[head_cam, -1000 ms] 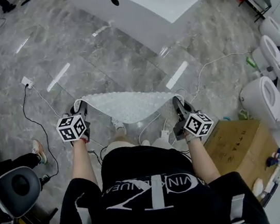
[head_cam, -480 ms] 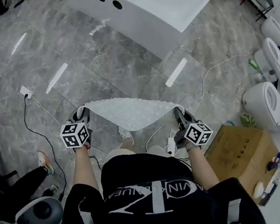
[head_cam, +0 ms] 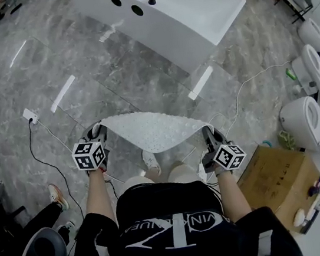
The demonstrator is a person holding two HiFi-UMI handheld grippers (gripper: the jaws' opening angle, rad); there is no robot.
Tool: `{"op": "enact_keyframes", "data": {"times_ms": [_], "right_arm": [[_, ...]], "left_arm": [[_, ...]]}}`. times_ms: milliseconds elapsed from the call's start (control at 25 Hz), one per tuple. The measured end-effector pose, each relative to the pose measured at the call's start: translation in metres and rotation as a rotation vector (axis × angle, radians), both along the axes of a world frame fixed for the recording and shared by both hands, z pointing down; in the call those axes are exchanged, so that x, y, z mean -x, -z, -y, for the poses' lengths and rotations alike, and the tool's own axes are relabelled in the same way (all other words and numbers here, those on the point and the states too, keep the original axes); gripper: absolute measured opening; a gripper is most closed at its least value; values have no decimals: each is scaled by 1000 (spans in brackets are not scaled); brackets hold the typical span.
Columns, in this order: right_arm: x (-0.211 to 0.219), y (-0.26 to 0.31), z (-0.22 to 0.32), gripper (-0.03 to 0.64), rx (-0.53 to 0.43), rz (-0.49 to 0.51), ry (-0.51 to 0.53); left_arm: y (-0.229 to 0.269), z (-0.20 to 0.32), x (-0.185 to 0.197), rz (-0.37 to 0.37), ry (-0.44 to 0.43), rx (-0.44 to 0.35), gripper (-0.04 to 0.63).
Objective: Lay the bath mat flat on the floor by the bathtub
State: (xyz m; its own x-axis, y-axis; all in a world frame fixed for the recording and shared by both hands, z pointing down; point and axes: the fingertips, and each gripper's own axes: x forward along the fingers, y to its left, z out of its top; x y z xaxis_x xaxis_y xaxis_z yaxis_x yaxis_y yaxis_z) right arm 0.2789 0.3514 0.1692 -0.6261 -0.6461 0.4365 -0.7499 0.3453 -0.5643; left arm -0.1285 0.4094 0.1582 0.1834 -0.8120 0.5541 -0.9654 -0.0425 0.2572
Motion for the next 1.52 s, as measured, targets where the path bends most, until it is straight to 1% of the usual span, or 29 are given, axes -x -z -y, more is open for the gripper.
{"op": "enact_keyframes", "data": {"times_ms": [160,400,600,760,920,1160,1240,1360,1520], "right_arm": [[14,-9,19,29,-3,5,-16],[34,-17,50,29,8,13,-40],[45,-28,82,29,21,16,-44],[57,-41,110,29,42,-5,-36],[67,-57,139,29,64,-29,-37],[87,-91,179,29,124,-44,-55],[97,-102,191,29,145,-43,-60],[107,-121,203,29,176,-45,-56],[116,-142,221,29,207,-51,-45]], "left_arm": [[-6,29,13,-2,-19,3,20],[-8,79,23,14,-90,13,20],[-15,126,30,32,-124,28,20],[-23,164,42,29,-121,37,20],[-42,199,53,32,-121,61,20],[-80,249,60,35,-167,118,20],[-92,264,65,29,-171,135,20],[-110,280,72,11,-159,154,20],[-126,301,85,-15,-123,169,20]]}}
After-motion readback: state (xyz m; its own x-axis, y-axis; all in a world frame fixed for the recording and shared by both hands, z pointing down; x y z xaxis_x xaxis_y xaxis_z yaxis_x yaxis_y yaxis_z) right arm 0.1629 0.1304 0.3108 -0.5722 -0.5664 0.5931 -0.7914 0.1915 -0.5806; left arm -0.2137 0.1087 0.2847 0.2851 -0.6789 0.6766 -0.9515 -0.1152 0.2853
